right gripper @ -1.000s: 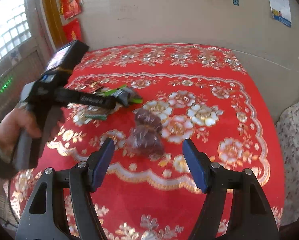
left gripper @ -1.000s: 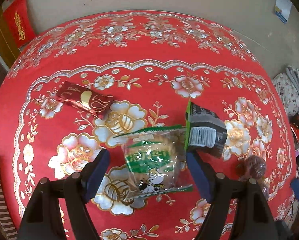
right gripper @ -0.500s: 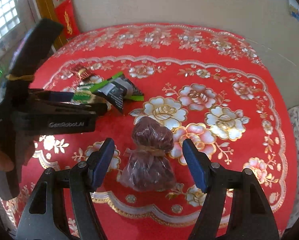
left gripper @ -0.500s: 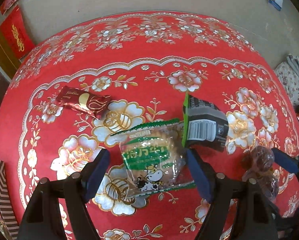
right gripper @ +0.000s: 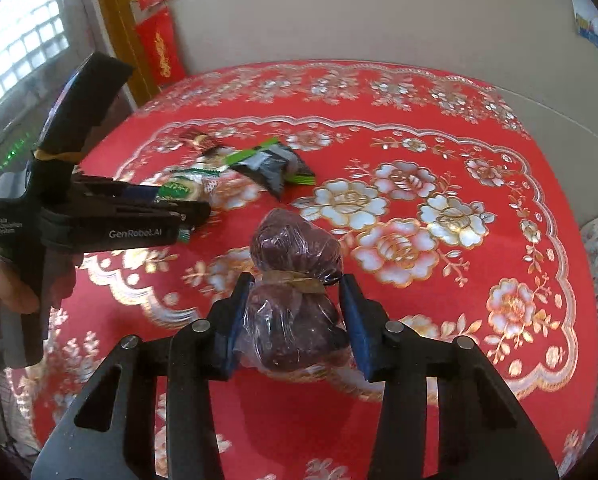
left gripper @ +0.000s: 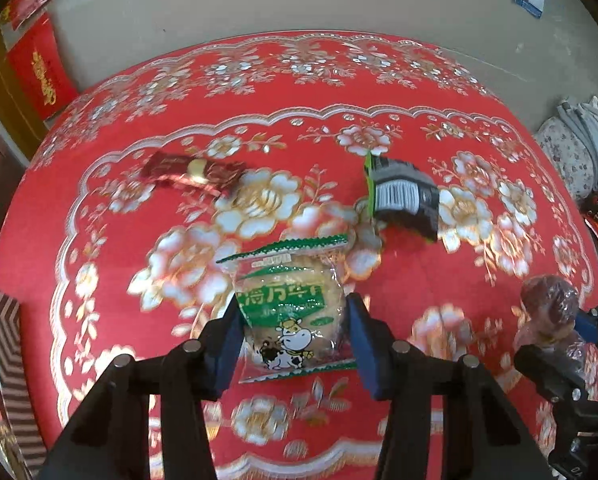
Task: Organize snacks
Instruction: 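Carry the cookie packet and date bag over the tray with both tools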
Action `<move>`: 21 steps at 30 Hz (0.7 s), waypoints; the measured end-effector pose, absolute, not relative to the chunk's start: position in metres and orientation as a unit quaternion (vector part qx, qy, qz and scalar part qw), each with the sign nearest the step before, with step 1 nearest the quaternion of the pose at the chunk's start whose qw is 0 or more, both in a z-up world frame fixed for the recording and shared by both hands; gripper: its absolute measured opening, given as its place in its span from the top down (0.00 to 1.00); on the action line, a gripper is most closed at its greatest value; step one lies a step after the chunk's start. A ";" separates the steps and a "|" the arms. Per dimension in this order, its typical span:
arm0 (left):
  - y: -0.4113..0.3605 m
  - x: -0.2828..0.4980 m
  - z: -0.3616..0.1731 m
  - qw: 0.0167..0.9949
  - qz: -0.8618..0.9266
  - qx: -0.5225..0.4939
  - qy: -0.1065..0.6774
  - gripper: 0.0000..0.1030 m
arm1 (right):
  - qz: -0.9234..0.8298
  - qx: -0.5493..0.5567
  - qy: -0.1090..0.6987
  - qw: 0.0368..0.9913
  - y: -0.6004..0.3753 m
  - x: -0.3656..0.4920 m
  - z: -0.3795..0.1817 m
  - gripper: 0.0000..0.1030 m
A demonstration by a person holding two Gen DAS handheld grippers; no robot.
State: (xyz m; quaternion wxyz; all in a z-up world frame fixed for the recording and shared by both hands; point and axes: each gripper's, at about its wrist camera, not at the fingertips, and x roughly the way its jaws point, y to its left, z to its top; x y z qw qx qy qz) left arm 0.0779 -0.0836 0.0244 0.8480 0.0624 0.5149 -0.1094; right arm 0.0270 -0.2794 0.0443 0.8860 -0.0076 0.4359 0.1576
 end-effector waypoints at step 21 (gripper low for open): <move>0.005 -0.023 0.062 0.891 -0.060 0.051 0.448 0.50 | 0.230 -0.009 0.404 0.885 -0.177 -0.026 0.060 0.58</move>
